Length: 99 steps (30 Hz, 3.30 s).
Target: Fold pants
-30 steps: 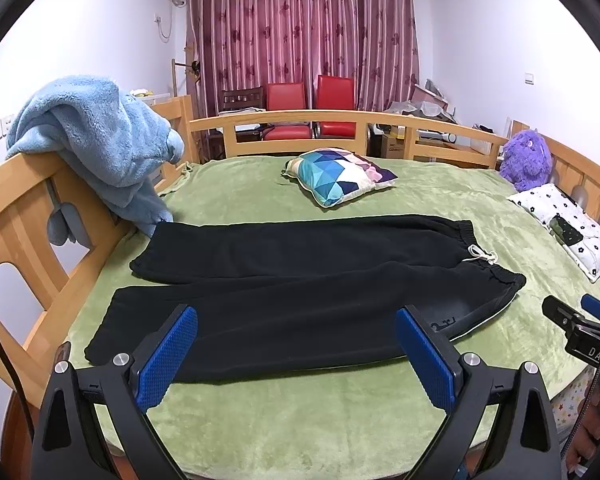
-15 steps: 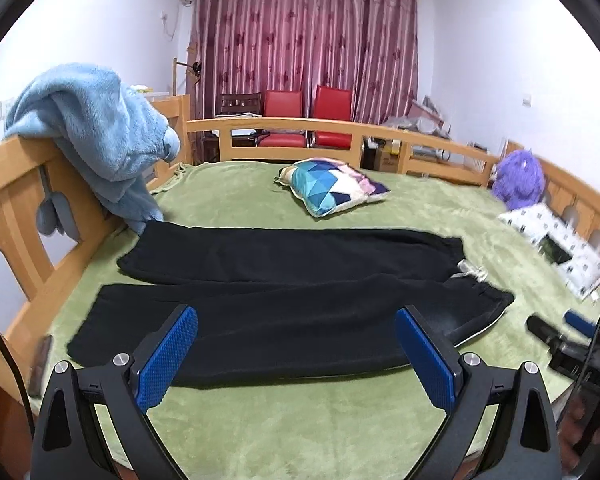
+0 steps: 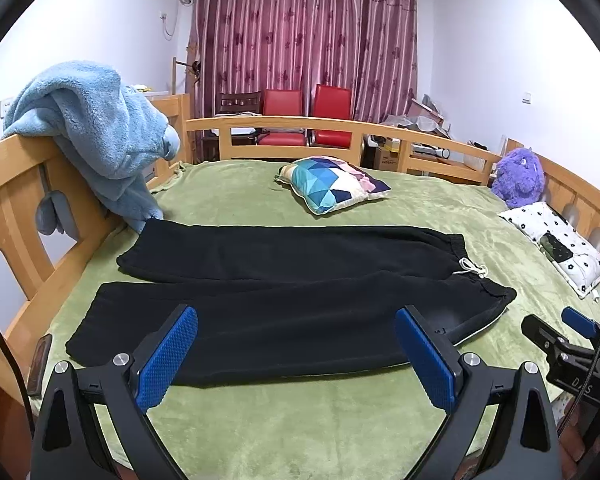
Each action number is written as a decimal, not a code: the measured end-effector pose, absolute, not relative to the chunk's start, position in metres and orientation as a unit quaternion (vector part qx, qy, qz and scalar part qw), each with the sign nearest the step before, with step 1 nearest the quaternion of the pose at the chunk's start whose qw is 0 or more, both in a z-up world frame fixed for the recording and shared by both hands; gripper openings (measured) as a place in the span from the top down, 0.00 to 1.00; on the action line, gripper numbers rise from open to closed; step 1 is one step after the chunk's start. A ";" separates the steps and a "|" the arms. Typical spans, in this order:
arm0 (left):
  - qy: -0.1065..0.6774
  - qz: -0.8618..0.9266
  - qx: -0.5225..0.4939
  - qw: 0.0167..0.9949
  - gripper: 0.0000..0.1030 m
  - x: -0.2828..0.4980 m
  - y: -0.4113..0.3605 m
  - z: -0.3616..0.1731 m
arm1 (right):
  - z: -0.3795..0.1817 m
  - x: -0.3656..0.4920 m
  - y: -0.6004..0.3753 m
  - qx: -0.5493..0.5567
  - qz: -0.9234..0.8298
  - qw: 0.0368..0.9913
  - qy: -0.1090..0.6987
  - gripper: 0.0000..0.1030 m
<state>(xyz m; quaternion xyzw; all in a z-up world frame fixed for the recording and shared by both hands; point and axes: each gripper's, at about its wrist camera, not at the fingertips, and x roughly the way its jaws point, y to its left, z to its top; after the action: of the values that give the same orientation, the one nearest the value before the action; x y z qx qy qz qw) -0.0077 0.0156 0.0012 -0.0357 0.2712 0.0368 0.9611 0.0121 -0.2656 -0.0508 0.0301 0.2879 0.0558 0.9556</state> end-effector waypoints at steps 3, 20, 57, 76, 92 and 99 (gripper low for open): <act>0.271 0.035 -0.036 0.961 0.03 -0.008 0.015 0.001 | -0.050 0.015 -0.266 0.043 0.061 0.954 0.292 0.01; 0.343 0.048 -0.059 0.936 0.03 0.033 0.057 -0.082 | -0.093 0.058 -0.276 0.032 0.006 0.959 0.281 0.02; 0.488 0.133 -0.215 0.835 0.11 0.074 0.177 -0.237 | -0.249 0.177 -0.333 0.117 -0.048 0.864 0.487 0.21; 0.440 0.138 -0.276 0.844 0.88 0.119 0.242 -0.190 | -0.221 0.198 -0.327 0.164 0.030 0.896 0.411 0.89; 0.353 0.160 -0.135 0.912 0.89 0.314 0.226 -0.085 | -0.104 0.371 -0.299 0.153 0.070 0.933 0.318 0.92; 0.343 0.148 -0.146 0.916 0.89 0.388 0.227 -0.110 | -0.137 0.468 -0.284 0.174 0.058 0.926 0.331 0.90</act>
<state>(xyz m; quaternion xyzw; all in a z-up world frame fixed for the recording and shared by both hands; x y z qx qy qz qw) 0.3876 0.2275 -0.1096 -0.1456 0.3434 0.1482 0.9159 0.4679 -0.2836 -0.1372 0.1739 0.3311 0.0577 0.9256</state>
